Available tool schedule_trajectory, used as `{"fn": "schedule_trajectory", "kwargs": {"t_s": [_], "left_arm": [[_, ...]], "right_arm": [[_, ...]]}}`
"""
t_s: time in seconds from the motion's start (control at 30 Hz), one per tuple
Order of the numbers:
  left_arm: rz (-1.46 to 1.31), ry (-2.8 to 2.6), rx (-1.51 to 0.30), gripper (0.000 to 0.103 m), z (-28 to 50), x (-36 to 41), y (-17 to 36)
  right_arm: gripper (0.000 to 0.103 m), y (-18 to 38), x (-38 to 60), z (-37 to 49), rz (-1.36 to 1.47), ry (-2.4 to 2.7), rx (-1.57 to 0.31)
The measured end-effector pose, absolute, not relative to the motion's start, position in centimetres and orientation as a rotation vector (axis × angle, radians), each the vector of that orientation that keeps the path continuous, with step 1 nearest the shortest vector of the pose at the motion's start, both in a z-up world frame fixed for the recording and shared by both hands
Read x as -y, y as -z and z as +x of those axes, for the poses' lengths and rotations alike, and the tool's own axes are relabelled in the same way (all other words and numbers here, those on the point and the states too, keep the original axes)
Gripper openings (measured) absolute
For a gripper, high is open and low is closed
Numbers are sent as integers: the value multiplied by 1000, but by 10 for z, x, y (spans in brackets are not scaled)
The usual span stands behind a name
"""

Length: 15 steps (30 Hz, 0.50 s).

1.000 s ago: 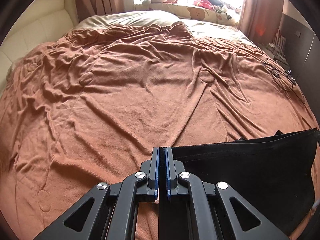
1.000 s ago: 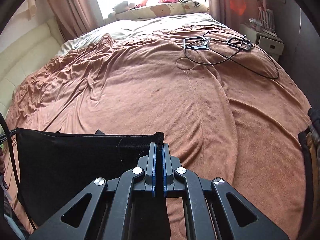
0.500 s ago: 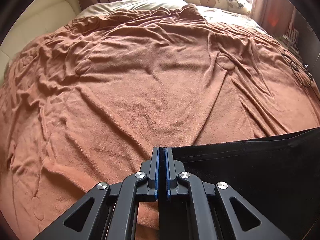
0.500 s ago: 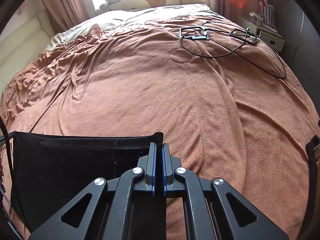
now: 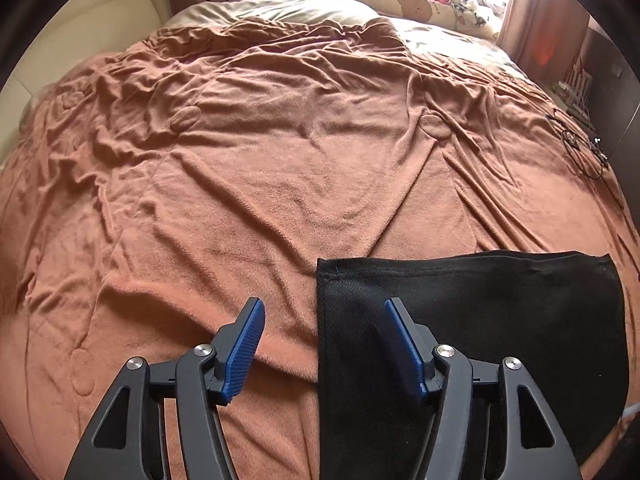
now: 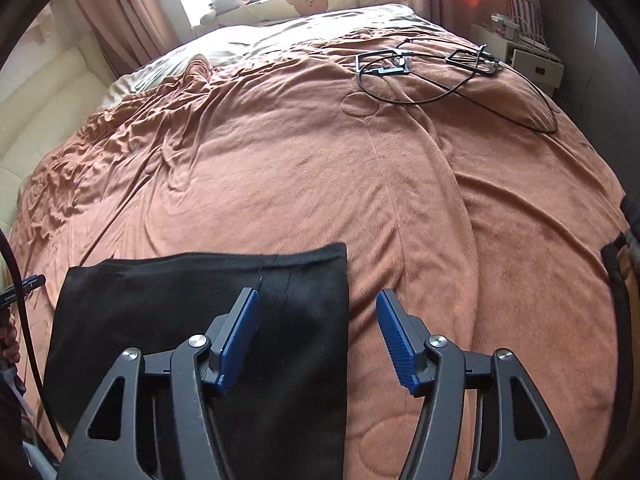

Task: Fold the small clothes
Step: 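Open both grippers and lift them off the folded shirt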

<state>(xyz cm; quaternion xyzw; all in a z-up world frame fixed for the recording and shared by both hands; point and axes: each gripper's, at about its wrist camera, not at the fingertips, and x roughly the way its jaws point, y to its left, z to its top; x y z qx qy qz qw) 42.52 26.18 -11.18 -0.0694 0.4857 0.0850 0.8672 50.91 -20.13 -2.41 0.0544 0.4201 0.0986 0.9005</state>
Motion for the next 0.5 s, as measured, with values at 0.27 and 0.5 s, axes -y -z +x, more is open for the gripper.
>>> {"fn": "schedule_trajectory", "kwargs": {"t_s": [0.27,0.5], "left_arm": [[-177,-120,-920,84,362,-242,73],[-164,-123,-825,103,310,-227,39]], "right_arm": [[59,8,219,450,160,-223,-843],[81,-12,230,391,180,-236,-772]]}}
